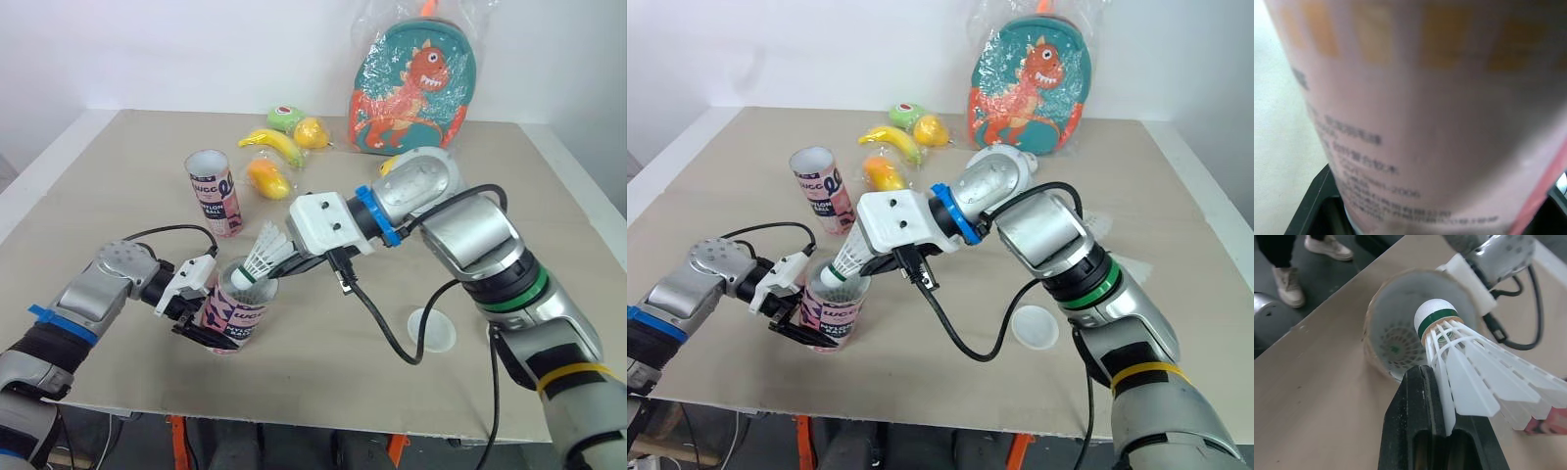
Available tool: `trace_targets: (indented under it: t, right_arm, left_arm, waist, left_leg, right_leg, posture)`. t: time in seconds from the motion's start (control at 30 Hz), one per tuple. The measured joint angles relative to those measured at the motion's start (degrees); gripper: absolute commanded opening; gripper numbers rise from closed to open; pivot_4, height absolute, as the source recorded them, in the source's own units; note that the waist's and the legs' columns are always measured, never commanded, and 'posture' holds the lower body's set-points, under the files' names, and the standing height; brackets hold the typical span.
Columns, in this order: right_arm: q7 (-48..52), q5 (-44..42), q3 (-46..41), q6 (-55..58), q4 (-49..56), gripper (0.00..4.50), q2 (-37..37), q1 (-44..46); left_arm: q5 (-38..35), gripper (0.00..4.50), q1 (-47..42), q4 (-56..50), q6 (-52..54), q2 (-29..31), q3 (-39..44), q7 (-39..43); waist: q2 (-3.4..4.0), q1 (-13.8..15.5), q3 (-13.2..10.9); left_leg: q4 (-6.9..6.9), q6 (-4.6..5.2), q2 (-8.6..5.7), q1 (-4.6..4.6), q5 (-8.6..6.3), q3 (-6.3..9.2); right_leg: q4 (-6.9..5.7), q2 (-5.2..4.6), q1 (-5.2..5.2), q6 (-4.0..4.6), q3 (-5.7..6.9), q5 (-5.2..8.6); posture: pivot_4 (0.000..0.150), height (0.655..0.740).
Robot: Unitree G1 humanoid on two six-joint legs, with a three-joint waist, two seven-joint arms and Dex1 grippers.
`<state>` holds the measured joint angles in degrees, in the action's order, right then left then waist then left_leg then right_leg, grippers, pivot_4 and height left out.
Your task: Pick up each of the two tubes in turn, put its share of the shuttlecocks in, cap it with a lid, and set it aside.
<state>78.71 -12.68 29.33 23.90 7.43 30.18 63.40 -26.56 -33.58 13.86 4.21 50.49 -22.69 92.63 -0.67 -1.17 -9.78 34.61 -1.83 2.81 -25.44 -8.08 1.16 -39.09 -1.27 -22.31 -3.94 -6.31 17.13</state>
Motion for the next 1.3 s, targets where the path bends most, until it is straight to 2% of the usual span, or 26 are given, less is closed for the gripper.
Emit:
trace_targets:
  t: [0.03, 0.07, 0.23, 0.3, 0.33, 0.5, 0.53, 0.6, 0.83, 1.0, 1.13, 1.3]
  right_arm:
    - [0.1, 0.1, 0.0, 0.0, -0.5, 0.70, -0.6, 0.2]
    - [0.1, 0.1, 0.0, 0.2, -0.8, 0.84, -1.1, 0.4]
    - [2.2, -3.3, -1.3, 3.7, -1.6, 3.29, -2.8, 2.2]
    - [2.6, -5.2, -3.4, 5.1, -1.7, 4.16, -2.8, 2.7]
    - [2.6, -6.8, -5.0, 6.0, -1.9, 4.46, -2.9, 2.9]
    - [2.5, -9.7, -8.0, 8.8, -4.4, 4.46, -3.1, 3.3]
    - [2.5, -9.7, -8.0, 9.3, -5.1, 3.88, -3.2, 3.3]
    - [2.4, -9.3, -7.4, 9.2, -6.0, 3.22, -3.4, 3.1]
    - [4.6, -6.1, -3.0, 6.7, -7.2, 0.07, -4.2, 2.2]
    - [6.7, -4.6, -0.4, 5.5, -8.8, 0.07, -6.4, 3.3]
    - [7.4, 1.3, 5.9, 3.1, -14.4, 0.07, -10.4, 7.4]
    - [9.8, 5.0, 9.3, -0.6, -17.9, 0.07, -13.3, 9.4]
  left_arm:
    - [0.0, 2.94, 0.1, 0.0, 0.0, 0.0, 0.1, 0.0]
    - [0.0, 2.94, 0.1, 0.0, 0.0, 0.0, 0.1, 0.0]
    - [0.0, 2.94, 0.2, -0.1, 0.0, -0.1, 0.2, 0.0]
    - [0.0, 2.94, 0.2, -0.1, 0.0, -0.1, 0.2, 0.0]
    - [0.0, 2.94, 0.2, -0.1, 0.0, -0.1, 0.2, 0.0]
    - [0.1, 2.94, 0.2, -0.1, 0.0, 0.0, 0.2, 0.0]
    - [0.1, 2.94, 0.2, 0.0, -0.1, 0.0, 0.2, 0.0]
    - [0.1, 2.94, 0.1, 0.0, -0.1, 0.0, 0.1, 0.0]
    - [0.1, 2.94, -0.1, 0.2, -0.5, 0.0, -0.1, 0.0]
    - [0.1, 2.94, -0.1, 0.2, -0.5, 0.3, -0.2, 0.0]
    - [0.1, 2.94, -0.2, 0.2, -0.5, 0.3, -0.2, 0.0]
    - [0.1, 2.94, 0.2, 0.1, -0.3, 0.3, 0.2, 0.0]
  waist:
    - [0.00, 0.0, 0.0]
    - [0.00, 0.0, 0.0]
    - [0.00, 0.0, 0.0]
    - [0.00, 0.0, 0.0]
    - [0.00, 0.0, 0.0]
    - [0.00, 0.0, 0.0]
    - [0.00, 0.0, 0.0]
    - [0.00, 0.0, 0.0]
    - [0.00, 0.0, 0.0]
    - [0.01, -0.1, 0.0]
    - [0.00, -0.1, 0.0]
    - [-0.02, -0.1, 0.0]
  left_leg:
    - [0.00, 0.00, 0.00, 0.00, 0.00, 0.00]
    - [0.00, 0.00, 0.00, 0.00, 0.00, 0.00]
    - [0.00, -0.01, 0.00, 0.00, 0.00, 0.01]
    - [0.00, -0.01, 0.00, 0.00, 0.00, 0.00]
    - [0.00, -0.01, 0.00, 0.00, 0.00, 0.01]
    - [0.00, -0.01, 0.00, 0.00, 0.00, 0.00]
    - [0.00, -0.01, 0.00, 0.00, 0.00, -0.01]
    - [0.00, -0.01, 0.00, 0.00, 0.00, 0.00]
    - [0.00, -0.01, 0.00, 0.00, 0.00, 0.00]
    - [0.00, -0.01, 0.03, 0.00, 0.01, -0.01]
    - [0.00, -0.03, 0.11, 0.01, 0.02, 0.04]
    - [-0.01, -0.03, 0.14, 0.05, 0.02, 0.04]
  right_leg:
    - [0.00, 0.00, 0.00, -0.01, 0.00, -0.01]
    - [0.00, 0.00, 0.00, -0.01, 0.01, -0.01]
    - [0.00, -0.01, 0.00, 0.01, 0.01, -0.04]
    - [0.00, -0.02, 0.03, 0.04, 0.01, -0.06]
    - [0.00, -0.01, 0.06, 0.11, 0.01, -0.12]
    - [0.00, -0.01, 0.02, 0.22, 0.02, -0.13]
    - [0.00, -0.01, 0.02, 0.25, 0.02, -0.12]
    - [0.00, -0.01, 0.02, 0.24, 0.02, -0.12]
    - [0.00, -0.01, 0.00, 0.10, 0.02, -0.04]
    - [-0.02, 0.02, 0.01, 0.06, 0.02, -0.07]
    - [-0.04, 0.13, -0.16, 0.19, 0.06, -0.03]
    - [-0.03, 0.15, -0.10, 0.16, 0.07, -0.04]
  posture:
    - [0.150, 0.7400]
    - [0.150, 0.7400]
    - [0.150, 0.7400]
    - [0.150, 0.7400]
    - [0.150, 0.7400]
    - [0.150, 0.7400]
    - [0.150, 0.7400]
    - [0.150, 0.7400]
    - [0.150, 0.7400]
    - [0.150, 0.7400]
    - [0.150, 0.7400]
    - [0.150, 0.7400]
